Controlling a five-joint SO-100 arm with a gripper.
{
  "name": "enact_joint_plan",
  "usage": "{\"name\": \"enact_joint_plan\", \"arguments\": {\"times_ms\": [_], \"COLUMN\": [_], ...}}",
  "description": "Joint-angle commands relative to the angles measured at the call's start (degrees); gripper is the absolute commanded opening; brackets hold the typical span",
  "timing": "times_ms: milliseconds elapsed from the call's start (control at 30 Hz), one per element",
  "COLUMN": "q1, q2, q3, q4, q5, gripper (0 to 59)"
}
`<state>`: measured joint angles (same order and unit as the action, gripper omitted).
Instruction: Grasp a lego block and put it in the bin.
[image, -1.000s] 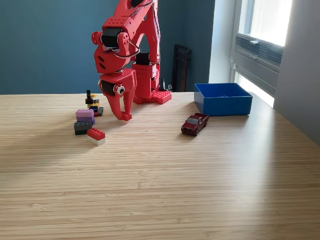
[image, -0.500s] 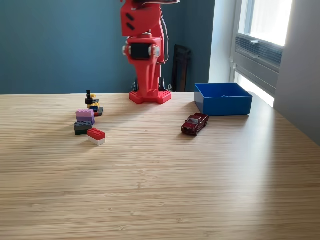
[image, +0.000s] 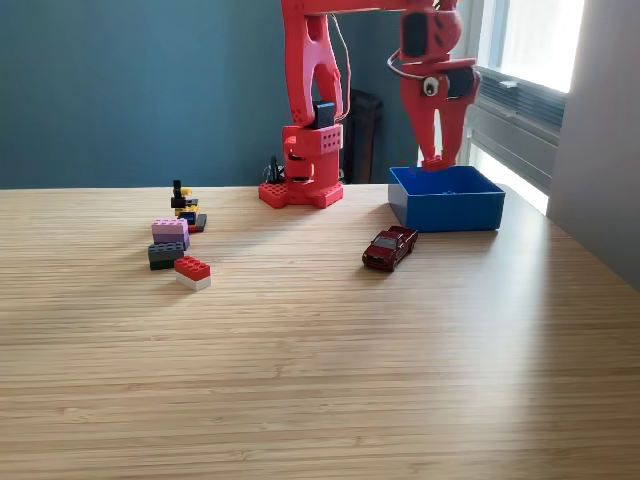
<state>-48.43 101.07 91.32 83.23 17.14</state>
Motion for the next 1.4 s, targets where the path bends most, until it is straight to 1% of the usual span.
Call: {"name": "enact_joint_plan", "arguments": {"times_ms": [33, 233, 467, 500, 600, 667, 733, 867, 1033, 1400], "q1": [-11.0, -19.5, -20.0, -20.0, -20.0, -20.0, -19.6, -18.7, -14.1, 6.6], "q2": [0.5, 0.5, 0.5, 0.5, 0.5, 0.5, 0.5, 0.5, 0.5, 0.5], "q3": [-3.1, 0.4, 1.9, 2.1, 3.3, 3.9, 4.2, 4.6, 4.1, 4.0], "q4": [-1.1, -3.6, -5.5, -5.5, -5.5, -5.6, -5.6, -5.6, -5.5, -5.4], "q5": [0.2, 0.3, -1.1, -1.7, -2.7, -2.9, -2.9, -2.7, -2.6, -9.4], "gripper": [0.1, 0.1, 0.3, 1.8, 15.7, 19.7, 21.4, 21.8, 19.5, 18.7]}}
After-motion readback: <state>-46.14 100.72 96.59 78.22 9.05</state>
